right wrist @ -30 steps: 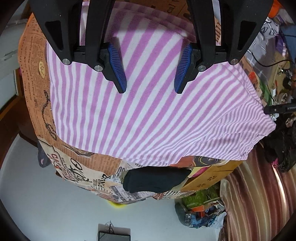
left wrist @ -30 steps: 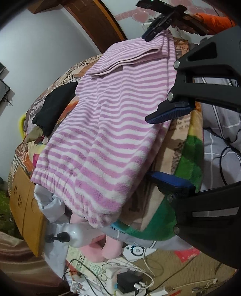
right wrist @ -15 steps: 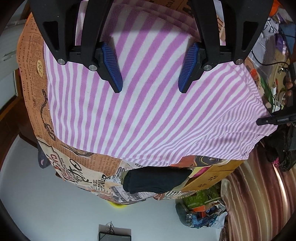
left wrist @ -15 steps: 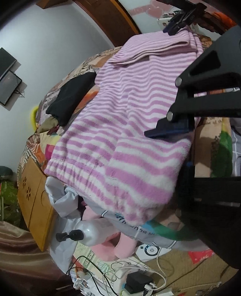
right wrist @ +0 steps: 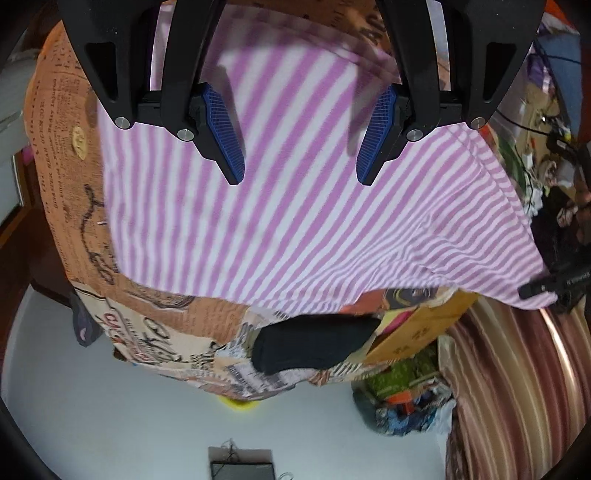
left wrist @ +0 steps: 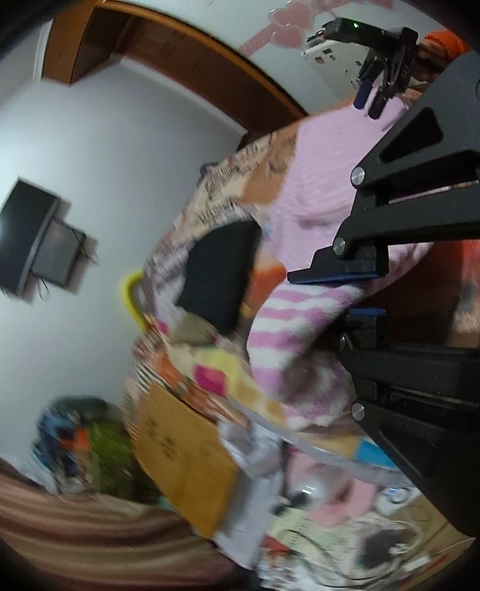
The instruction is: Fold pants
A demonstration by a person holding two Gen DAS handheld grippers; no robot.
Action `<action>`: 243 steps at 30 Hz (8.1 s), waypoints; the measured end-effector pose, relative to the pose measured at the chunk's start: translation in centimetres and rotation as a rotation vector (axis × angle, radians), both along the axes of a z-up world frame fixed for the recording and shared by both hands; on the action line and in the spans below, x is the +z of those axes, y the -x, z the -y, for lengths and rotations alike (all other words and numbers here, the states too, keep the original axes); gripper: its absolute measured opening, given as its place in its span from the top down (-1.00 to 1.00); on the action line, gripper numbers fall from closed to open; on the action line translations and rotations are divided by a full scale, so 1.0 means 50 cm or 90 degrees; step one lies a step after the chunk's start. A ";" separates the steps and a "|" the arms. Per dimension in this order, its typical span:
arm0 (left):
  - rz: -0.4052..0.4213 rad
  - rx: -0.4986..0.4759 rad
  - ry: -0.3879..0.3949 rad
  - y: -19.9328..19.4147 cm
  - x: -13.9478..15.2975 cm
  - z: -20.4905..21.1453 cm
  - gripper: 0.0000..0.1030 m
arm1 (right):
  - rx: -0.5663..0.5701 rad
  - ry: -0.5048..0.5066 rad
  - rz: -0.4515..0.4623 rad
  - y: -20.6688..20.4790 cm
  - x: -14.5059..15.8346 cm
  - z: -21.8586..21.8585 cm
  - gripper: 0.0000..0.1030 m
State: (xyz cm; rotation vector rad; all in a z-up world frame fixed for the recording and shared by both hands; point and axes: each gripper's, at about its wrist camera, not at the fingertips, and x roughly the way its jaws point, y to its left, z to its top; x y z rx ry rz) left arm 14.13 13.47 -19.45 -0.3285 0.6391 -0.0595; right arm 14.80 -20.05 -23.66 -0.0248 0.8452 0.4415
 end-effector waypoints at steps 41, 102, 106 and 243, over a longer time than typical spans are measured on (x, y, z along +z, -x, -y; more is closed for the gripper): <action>-0.055 -0.560 -0.186 -0.033 -0.046 0.764 0.82 | -0.218 -0.052 -0.017 0.088 -0.035 0.329 -0.15; -0.158 -0.451 -0.209 -0.419 -0.069 0.748 0.03 | -0.306 -0.064 -0.055 0.090 -0.077 0.435 -0.15; -0.126 -0.439 -0.207 -0.407 -0.027 0.727 0.02 | -0.303 -0.065 -0.049 0.096 -0.066 0.434 -0.16; -0.195 -0.283 -0.254 -0.118 -0.102 0.331 0.32 | -0.213 0.125 -0.070 0.036 -0.063 0.367 -0.23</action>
